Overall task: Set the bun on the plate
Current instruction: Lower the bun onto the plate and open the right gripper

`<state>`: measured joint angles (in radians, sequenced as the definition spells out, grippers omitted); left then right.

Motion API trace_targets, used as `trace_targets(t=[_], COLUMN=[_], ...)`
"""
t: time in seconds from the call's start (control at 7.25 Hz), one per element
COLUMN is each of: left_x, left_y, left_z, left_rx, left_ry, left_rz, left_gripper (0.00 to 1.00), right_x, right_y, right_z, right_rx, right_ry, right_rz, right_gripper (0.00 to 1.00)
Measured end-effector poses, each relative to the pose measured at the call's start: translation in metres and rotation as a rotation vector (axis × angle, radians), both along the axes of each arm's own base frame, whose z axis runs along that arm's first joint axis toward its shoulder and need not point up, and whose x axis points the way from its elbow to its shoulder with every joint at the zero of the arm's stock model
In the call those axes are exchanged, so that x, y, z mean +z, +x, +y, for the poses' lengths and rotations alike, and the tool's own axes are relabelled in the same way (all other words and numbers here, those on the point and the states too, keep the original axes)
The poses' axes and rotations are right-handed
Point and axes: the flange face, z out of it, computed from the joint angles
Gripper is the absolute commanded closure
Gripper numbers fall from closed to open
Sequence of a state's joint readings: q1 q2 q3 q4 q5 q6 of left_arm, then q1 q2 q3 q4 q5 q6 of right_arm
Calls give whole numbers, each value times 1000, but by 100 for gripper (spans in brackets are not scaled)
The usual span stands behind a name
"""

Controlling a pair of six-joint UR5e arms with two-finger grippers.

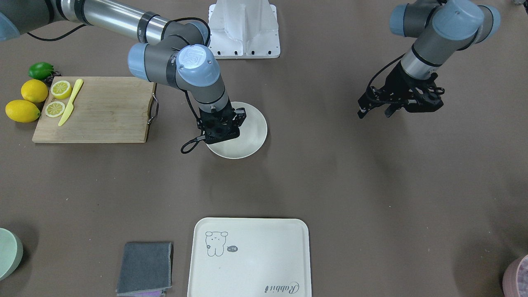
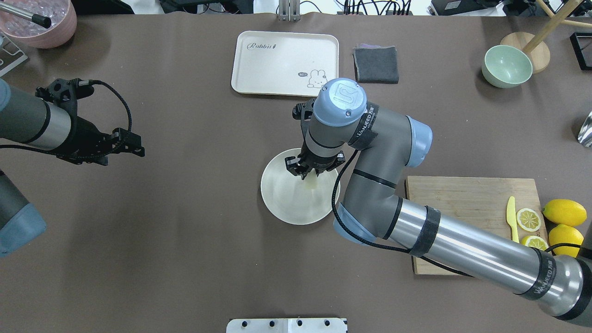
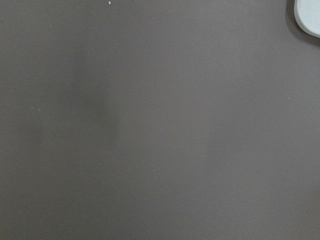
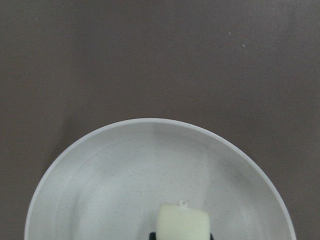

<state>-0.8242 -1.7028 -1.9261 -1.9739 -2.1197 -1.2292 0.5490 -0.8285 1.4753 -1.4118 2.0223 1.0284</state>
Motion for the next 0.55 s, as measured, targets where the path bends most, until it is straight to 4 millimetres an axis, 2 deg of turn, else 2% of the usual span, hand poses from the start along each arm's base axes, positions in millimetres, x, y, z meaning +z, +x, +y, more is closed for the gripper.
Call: trace_targets(t=[0.14, 0.28, 0.55], left_x=[1, 2, 3], left_y=[-1, 0, 1], left_z=[0, 0, -1], left_rx=[0, 1, 1], left_ry=[-1, -3, -3], left_rz=[-2, -3, -4], left_gripper=[4, 4, 4], right_x=[1, 3, 5], right_y=[-7, -12, -17], right_z=[1, 2, 3], right_rx=[2, 3, 3], right_ry=[0, 0, 0], right_rz=[0, 5, 12], right_gripper=[60, 44, 1])
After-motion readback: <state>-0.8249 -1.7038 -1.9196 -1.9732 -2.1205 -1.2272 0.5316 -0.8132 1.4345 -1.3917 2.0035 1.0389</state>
